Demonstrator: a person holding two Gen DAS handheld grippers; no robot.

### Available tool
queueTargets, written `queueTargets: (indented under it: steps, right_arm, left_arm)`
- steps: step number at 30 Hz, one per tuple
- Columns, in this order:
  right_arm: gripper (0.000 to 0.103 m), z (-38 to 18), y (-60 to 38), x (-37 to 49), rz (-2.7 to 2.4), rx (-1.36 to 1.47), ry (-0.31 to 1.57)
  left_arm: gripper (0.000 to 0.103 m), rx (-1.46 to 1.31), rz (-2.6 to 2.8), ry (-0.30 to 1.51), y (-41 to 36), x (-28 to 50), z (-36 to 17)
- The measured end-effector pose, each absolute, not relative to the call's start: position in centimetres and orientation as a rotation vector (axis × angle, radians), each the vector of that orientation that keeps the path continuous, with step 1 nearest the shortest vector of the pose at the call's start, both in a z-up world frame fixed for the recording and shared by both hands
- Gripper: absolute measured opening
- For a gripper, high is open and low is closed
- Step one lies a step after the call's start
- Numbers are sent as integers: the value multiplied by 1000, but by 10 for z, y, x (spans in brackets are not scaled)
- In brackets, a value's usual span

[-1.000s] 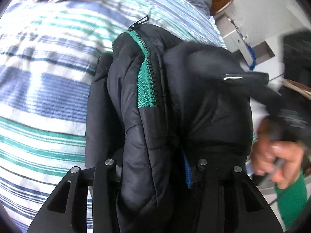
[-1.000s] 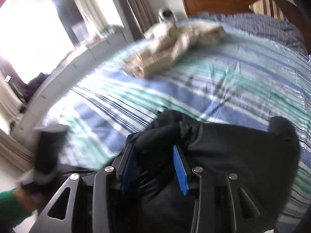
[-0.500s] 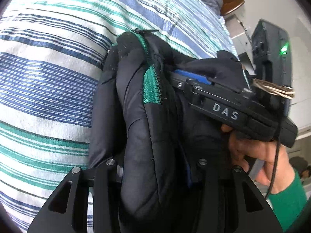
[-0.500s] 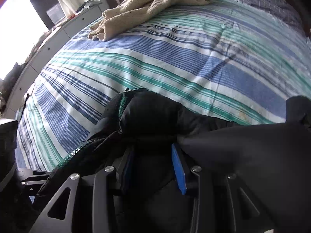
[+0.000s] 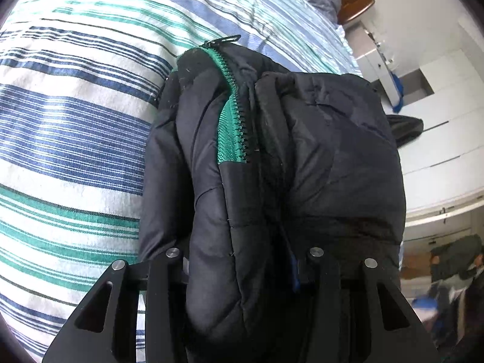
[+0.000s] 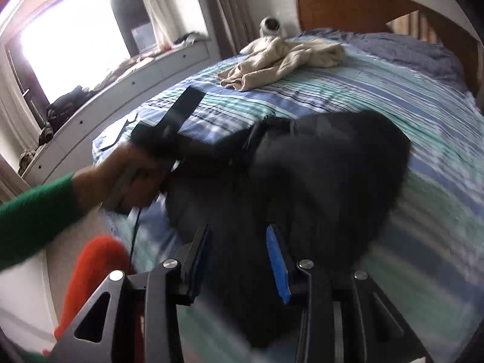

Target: Fold large clothes

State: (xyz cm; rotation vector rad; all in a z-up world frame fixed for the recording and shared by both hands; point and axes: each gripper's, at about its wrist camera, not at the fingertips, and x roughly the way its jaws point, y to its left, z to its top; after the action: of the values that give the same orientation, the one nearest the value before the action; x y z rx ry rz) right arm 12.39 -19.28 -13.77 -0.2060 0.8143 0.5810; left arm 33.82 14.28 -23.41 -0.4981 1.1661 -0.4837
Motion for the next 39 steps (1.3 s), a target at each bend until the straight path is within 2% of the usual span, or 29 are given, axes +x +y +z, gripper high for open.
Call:
queueTargets:
  steps: [4,9,17,20,21,22,23,25,28,33,34,35,36,39]
  right_arm:
    - [37,-178,-204,123,519,-176,826]
    - [37,-224,-199,139,523,-272,881]
    - [40,-205,-198,132,485,-288,857]
    - [42,-186,-205,109,476,-232,848]
    - [42,-181,-209,102,480,-213,837]
    - [46,-175,-215,94,480,-197,820]
    - [56,-170,-222,87,467,-194,802]
    - [59,-166,-235,74,424,-212,772]
    - [59,-162,-249,67,371,-210,746]
    - [59,-166,-265,66,293,-136,764]
    - [59,-168,-267,68,293,-113,773]
    - [59,-169,-268,69,303,-84,787]
    - [59,-169,-268,66,314,-70,792]
    - [59,-170,-262,60,336,-87,780]
  left_arm:
    - [46,-497,-485,1161,141,336,-235]
    - [49,-452,-473,1139,131,330,-232]
    - [50,-468,-461,1136,133,326,-228]
    - [54,-484,-450,1140,140,317,-212]
    - [59,-498,-461,1129,146,310,-201]
    - [70,-515,-493,1094,156,301,-188]
    - [89,-521,-511,1055,164,292,-178]
    - [103,-478,-446,912,189,266,-154]
    - [103,-375,-291,851,213,241,-143]
    - [101,-154,-128,921,220,211,-157]
    - [95,-144,-100,930,220,207,-161]
    - [79,-150,-91,949,224,206,-165]
    - [74,-186,-92,986,229,206,-170]
    - [78,-339,-188,1006,247,213,-174]
